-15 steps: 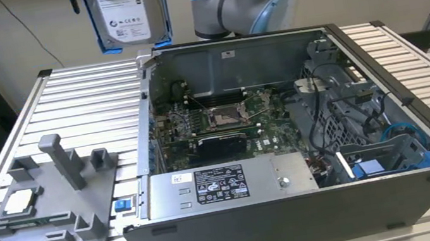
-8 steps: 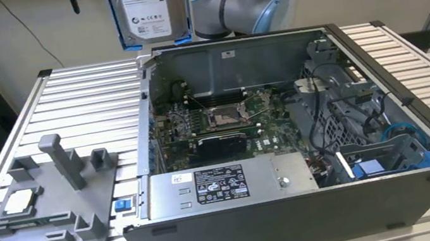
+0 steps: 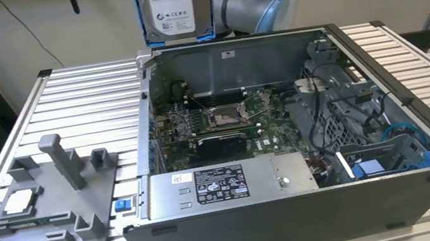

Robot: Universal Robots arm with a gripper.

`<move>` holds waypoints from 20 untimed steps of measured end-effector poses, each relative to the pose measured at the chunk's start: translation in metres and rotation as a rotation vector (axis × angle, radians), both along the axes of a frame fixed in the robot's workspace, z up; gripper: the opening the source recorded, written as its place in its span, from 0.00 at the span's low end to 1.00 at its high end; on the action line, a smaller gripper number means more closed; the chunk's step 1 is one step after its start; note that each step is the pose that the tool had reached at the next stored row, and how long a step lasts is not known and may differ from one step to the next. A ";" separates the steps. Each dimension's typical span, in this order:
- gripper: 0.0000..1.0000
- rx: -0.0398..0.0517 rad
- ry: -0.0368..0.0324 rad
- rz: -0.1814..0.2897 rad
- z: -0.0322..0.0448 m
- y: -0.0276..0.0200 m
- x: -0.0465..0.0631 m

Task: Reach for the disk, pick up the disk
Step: 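Pick up the disk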

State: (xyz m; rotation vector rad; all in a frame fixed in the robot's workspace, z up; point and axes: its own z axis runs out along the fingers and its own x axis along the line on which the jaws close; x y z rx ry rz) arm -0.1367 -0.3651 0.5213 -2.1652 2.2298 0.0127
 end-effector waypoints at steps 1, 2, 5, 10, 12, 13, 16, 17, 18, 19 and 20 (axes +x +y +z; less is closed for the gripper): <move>0.00 0.0000 0.0000 0.000 0.0000 0.0000 0.005; 0.00 0.0000 -0.0001 0.000 -0.0001 0.0000 0.009; 0.00 0.0000 0.0000 0.000 -0.0001 0.0000 0.023; 0.00 0.0000 0.0000 0.000 -0.0001 0.0000 0.045; 0.00 0.0000 0.0000 0.000 -0.0001 0.0000 0.055; 0.00 0.0001 0.0000 0.000 -0.0002 0.0000 0.059; 0.00 0.0000 -0.0001 0.000 -0.0002 0.0000 0.073; 0.00 0.0001 -0.0001 0.000 -0.0002 0.0000 0.077; 0.00 0.0001 0.0000 0.000 -0.0002 0.0000 0.082; 0.00 0.0000 0.0000 0.000 -0.0002 0.0000 0.086; 0.00 0.0000 0.0000 0.000 -0.0002 0.0000 0.091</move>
